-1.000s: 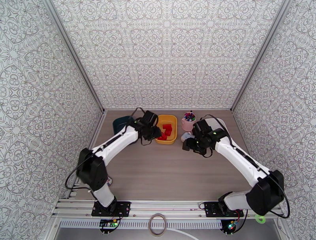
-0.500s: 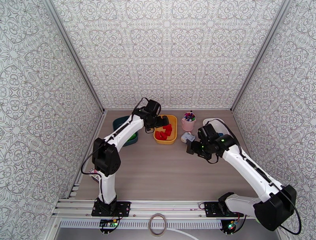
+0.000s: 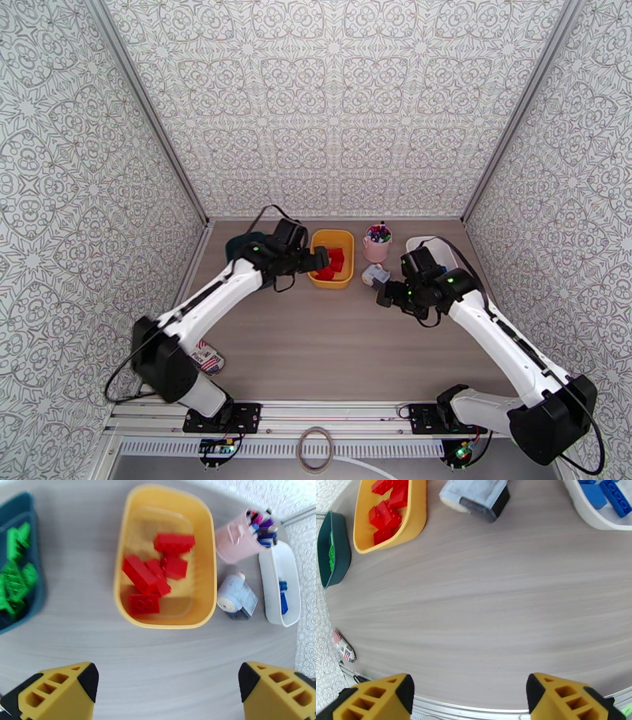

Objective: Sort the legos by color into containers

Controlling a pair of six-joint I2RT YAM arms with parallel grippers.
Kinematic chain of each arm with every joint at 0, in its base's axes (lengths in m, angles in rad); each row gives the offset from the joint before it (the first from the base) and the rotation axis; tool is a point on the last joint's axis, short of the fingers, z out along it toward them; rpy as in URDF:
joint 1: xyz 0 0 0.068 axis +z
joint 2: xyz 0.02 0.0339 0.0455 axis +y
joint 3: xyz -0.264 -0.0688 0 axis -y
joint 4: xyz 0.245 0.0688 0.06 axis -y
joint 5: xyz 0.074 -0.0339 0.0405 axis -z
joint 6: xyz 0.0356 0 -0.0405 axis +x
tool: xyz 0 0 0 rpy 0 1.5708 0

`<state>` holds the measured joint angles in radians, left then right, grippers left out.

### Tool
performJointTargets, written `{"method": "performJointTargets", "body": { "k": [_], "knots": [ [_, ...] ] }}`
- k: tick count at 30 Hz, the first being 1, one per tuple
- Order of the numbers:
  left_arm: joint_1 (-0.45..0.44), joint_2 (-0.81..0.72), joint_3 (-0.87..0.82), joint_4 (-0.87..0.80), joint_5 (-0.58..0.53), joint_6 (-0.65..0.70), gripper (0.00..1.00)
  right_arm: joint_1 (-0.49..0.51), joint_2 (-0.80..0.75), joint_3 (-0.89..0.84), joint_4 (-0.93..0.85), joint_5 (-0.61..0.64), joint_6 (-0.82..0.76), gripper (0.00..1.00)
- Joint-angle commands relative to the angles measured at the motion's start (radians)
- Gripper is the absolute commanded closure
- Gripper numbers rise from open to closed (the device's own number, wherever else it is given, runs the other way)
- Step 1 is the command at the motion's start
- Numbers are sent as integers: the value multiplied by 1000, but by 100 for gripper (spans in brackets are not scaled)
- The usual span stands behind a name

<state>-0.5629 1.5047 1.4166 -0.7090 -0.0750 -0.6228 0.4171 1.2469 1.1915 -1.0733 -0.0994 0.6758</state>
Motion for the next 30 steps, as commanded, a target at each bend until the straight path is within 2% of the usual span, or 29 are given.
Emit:
{"method": "performJointTargets", "body": {
  "k": [1, 5, 7, 9, 13, 14, 15, 16, 18, 20, 23, 27, 30],
  "knots": [
    [28, -119, -54, 60, -130, 80, 1, -31, 17, 78, -18, 55, -66, 19],
    [95, -253, -131, 134, -159, 171, 1, -63, 1, 146, -9, 134, -119, 19],
    [129, -312, -175, 188, -178, 222, 1, -68, -8, 185, -13, 223, -137, 18],
    [145, -373, -232, 266, -253, 299, 1, -70, -23, 213, 3, 355, -139, 17],
    [144, -517, -495, 656, -369, 548, 1, -73, -59, 177, 139, 488, -203, 13],
    [148, -560, -571, 753, -394, 571, 1, -72, -84, 121, 223, 555, -202, 18],
    [160, -601, -641, 843, -381, 617, 1, -73, -117, 56, 316, 624, -196, 16],
    [177, -621, -685, 905, -360, 649, 1, -75, -144, 17, 379, 640, -223, 3],
    [233, -618, -689, 848, -396, 608, 1, -75, -209, -81, 545, 615, -343, 1],
    [271, -596, -696, 781, -436, 594, 1, -77, -255, -182, 704, 629, -398, 1],
    [311, -543, -773, 820, -527, 590, 1, -101, -264, -339, 945, 641, -484, 1],
    [379, -450, -856, 849, -527, 585, 1, -165, -160, -425, 1018, 651, -468, 1],
    [433, -376, -911, 899, -519, 560, 1, -197, -76, -499, 1132, 652, -520, 1]
  ]
}}
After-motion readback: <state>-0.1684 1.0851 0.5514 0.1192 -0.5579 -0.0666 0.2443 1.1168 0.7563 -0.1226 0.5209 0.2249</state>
